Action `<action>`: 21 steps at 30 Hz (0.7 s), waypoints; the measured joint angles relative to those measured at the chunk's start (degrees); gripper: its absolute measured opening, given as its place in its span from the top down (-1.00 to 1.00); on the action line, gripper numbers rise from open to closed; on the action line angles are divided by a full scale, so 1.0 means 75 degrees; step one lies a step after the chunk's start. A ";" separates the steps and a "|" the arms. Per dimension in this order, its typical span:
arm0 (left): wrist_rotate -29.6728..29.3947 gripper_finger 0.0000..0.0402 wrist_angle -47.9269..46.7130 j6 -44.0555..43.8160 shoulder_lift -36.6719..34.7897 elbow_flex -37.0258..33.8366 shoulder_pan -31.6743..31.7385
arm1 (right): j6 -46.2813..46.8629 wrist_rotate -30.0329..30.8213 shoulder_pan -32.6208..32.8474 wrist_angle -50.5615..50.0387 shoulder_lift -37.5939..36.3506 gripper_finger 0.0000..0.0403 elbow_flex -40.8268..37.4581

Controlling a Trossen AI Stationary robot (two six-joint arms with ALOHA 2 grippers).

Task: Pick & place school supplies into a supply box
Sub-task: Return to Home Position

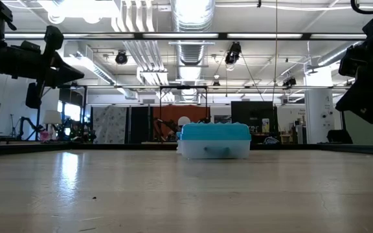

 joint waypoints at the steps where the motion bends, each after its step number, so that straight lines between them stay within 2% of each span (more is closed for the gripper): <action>1: 0.0000 1.00 0.0008 0.0000 0.0000 0.0000 0.0000 | 0.0000 -0.0001 0.0000 0.0000 0.0000 0.86 0.0000; 21: 0.0009 1.00 0.0049 0.0006 0.0201 -0.0003 0.0003 | -0.0523 -0.0072 -0.0006 -0.0006 0.0000 0.86 0.0002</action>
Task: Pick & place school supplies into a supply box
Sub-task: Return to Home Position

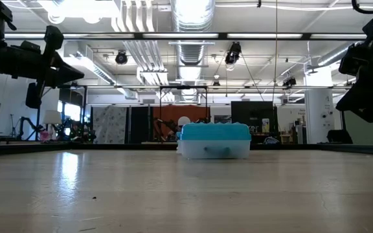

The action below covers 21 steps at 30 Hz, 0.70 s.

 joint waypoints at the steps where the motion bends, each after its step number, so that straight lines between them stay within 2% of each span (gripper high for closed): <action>1: -0.0003 1.00 0.0000 0.0000 0.0000 0.0000 -0.0003 | 0.0000 -0.0001 0.0000 0.0000 0.0000 0.86 0.0001; 11: 0.0000 1.00 0.0003 0.0000 0.0003 0.0000 -0.0001 | -0.0018 0.0009 0.0049 -0.0001 0.0000 0.86 0.0000; 21: 0.0000 1.00 0.0006 0.0000 0.0003 0.0000 -0.0002 | -0.0018 0.0012 0.0979 -0.0003 0.0000 0.86 -0.0001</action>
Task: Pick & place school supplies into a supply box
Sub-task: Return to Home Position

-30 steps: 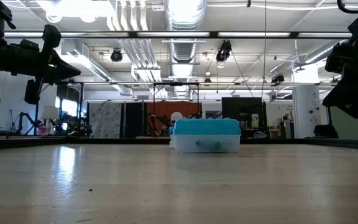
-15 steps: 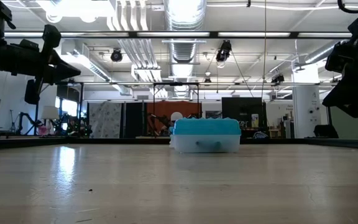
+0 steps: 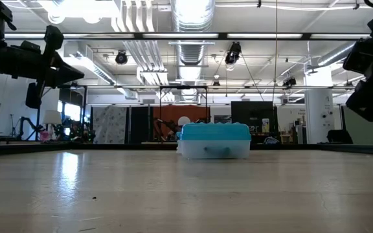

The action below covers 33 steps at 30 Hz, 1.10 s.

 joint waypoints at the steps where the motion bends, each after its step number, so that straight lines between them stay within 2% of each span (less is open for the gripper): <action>1: -0.0003 1.00 0.0000 0.0000 0.0000 0.0000 0.0000 | -0.0001 -0.0003 0.0088 0.0000 0.0000 0.86 0.0000; 7: -0.0003 1.00 0.0000 0.0000 0.0000 0.0000 0.0001 | 0.0001 -0.0006 0.0652 0.0000 0.0000 0.86 -0.0001; 15: -0.0001 1.00 0.0000 0.0000 0.0000 0.0000 0.0001 | 0.0001 -0.0017 0.1835 0.0000 0.0000 0.86 0.0001; 33: -0.0003 1.00 0.0000 0.0000 0.0000 -0.0001 0.0000 | 0.0001 -0.0012 0.1892 0.0000 0.0020 0.86 0.0000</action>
